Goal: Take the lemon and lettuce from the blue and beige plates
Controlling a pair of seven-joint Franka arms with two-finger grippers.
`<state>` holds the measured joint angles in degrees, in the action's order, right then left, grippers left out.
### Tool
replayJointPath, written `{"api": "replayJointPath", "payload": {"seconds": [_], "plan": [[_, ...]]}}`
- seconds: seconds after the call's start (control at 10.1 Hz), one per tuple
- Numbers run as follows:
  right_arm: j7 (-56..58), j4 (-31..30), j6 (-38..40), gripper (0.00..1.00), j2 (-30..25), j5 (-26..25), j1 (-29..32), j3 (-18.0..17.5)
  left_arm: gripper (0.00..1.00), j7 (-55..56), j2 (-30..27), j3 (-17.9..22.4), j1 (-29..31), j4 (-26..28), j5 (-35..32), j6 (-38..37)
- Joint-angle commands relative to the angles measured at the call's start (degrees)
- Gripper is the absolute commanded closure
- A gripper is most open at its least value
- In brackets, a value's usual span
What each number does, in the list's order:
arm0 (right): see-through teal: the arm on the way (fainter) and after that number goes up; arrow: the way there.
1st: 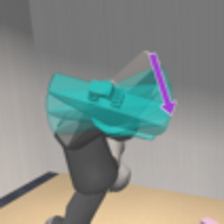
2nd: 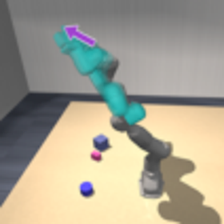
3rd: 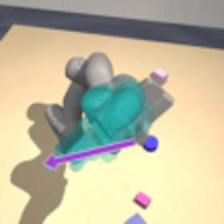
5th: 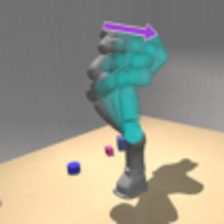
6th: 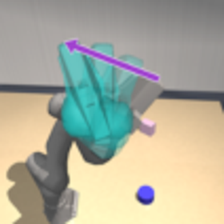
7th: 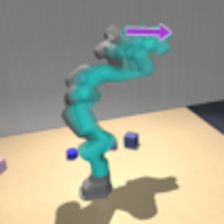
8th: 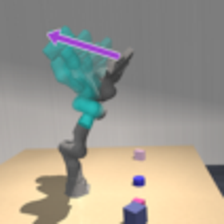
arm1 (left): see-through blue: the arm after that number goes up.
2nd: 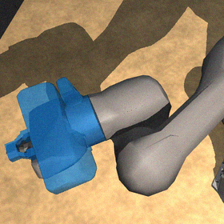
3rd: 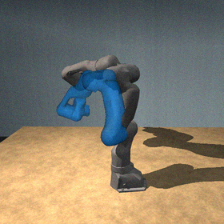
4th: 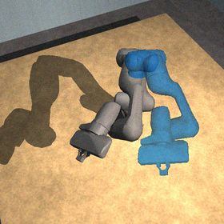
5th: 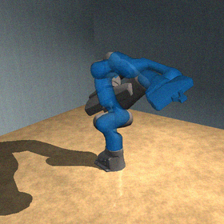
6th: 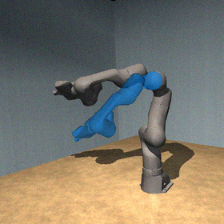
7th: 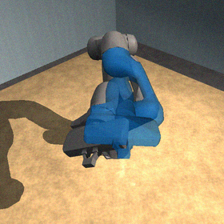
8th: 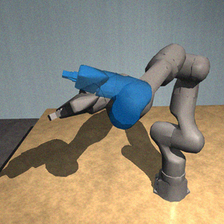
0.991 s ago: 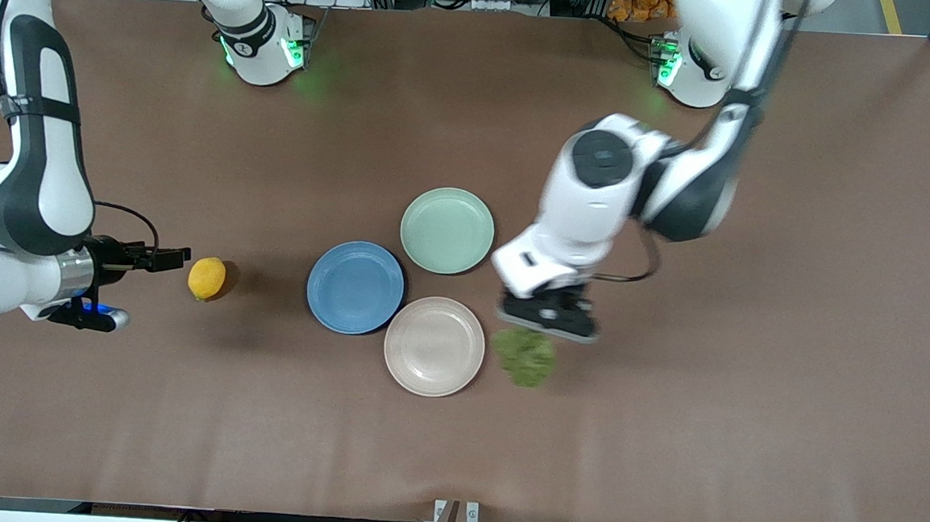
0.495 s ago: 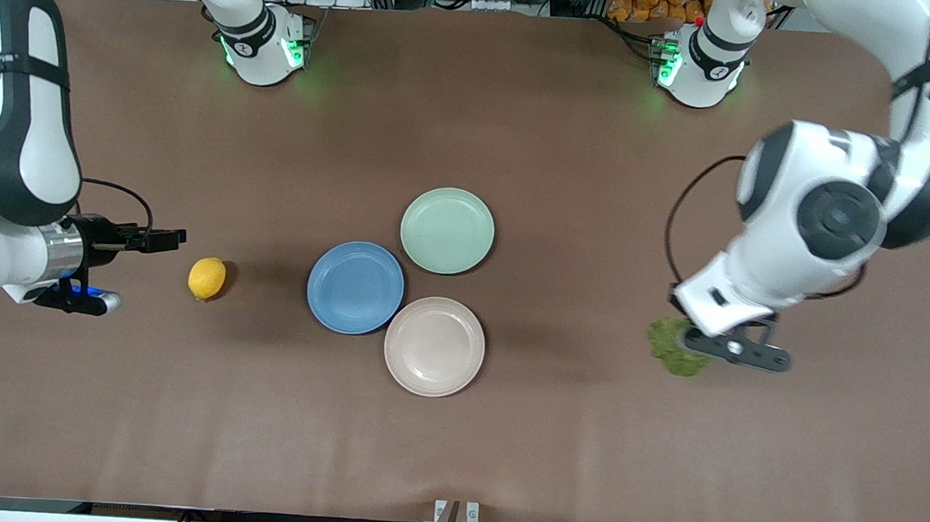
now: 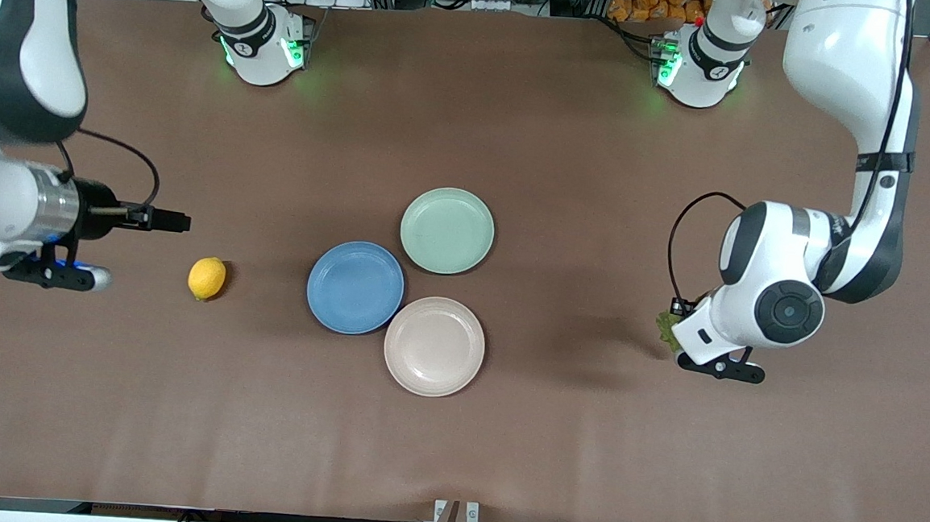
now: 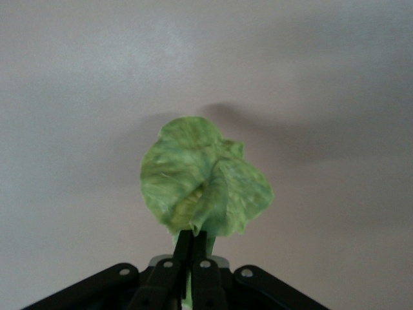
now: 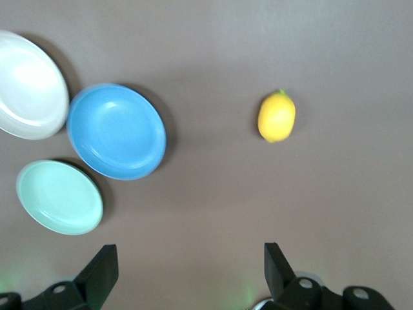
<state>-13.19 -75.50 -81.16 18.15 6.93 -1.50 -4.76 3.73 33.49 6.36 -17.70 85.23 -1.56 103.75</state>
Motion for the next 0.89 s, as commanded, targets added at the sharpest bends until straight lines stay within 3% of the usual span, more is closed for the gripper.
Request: {"api": "replayJointPath", "payload": {"seconds": [0.0,0.2,0.4,0.79], "plan": [[-1.3,-1.8,-1.1,0.00,-5.9,-3.9,-1.0,-0.2,0.00,-0.4,-2.5,-0.2,2.1,-1.0,-1.5,-0.7],[-0.9,-2.0,2.9,0.00,-7.9,-4.0,-0.6,0.2,0.00,-0.8,-7.4,0.2,2.2,-1.6,-1.5,-3.1],[-0.8,-2.0,2.4,0.00,-7.7,-4.1,-0.6,0.2,0.00,-0.9,-12.9,2.2,2.2,-2.0,-1.5,-4.5],[1.0,-2.4,2.8,0.00,-7.9,-4.1,0.8,0.4,0.00,-0.9,-22.4,2.2,2.2,-2.0,-1.4,-9.4]]}}
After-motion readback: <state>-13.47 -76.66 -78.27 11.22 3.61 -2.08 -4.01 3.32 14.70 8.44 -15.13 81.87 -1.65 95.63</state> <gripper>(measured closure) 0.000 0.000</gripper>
